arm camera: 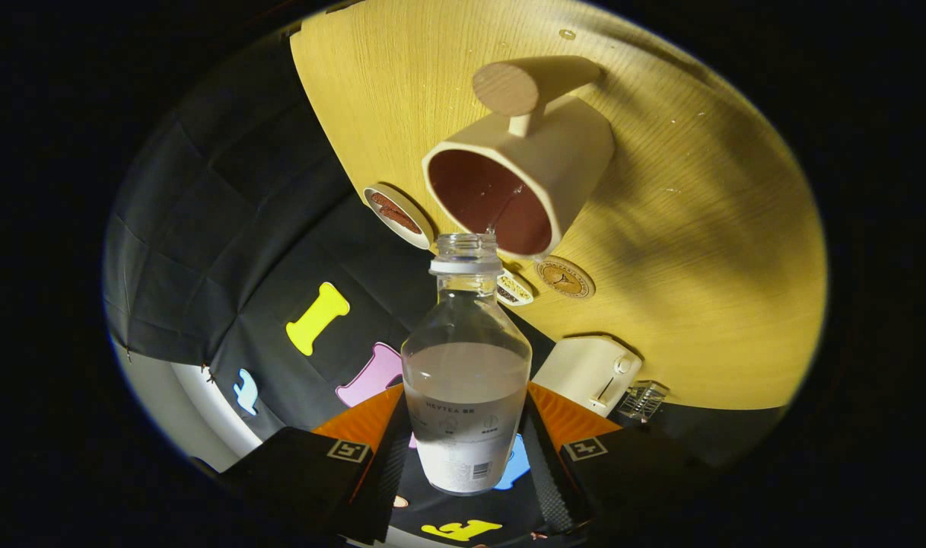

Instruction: Take the bottle from table, then pour the juice into the cup, finally place the bottle on the coaster

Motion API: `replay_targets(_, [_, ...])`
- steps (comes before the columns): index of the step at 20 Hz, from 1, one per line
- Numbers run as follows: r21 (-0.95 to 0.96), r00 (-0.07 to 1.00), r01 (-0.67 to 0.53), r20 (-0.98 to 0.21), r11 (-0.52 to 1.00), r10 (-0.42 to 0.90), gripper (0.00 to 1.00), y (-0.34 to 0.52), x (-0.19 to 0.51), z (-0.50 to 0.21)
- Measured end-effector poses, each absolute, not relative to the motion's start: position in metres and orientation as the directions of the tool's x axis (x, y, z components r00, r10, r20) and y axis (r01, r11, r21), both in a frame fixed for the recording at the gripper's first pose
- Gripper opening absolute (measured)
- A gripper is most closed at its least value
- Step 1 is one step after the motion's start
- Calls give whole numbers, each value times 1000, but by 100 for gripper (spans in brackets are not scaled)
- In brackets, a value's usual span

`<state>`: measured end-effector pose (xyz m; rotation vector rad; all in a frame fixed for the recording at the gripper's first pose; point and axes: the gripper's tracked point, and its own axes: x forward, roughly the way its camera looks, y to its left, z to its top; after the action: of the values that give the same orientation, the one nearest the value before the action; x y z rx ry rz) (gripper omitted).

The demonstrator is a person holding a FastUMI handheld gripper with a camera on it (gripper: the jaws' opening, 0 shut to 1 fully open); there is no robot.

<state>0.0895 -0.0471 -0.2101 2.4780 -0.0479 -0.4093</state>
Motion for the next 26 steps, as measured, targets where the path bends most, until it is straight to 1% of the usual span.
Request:
replay_targets(7, [571,955,44,-265,-820,-133,77,-50,98,-196])
replay_targets(20, [591,941,35,-292,-806,-173,77,-57,100,-206])
replay_targets(23, [625,939,55,-297,-778,-172,77,-50,100,-209])
replay_targets(26, [699,939,101,-302,-708,-164,77,-40,97,-212])
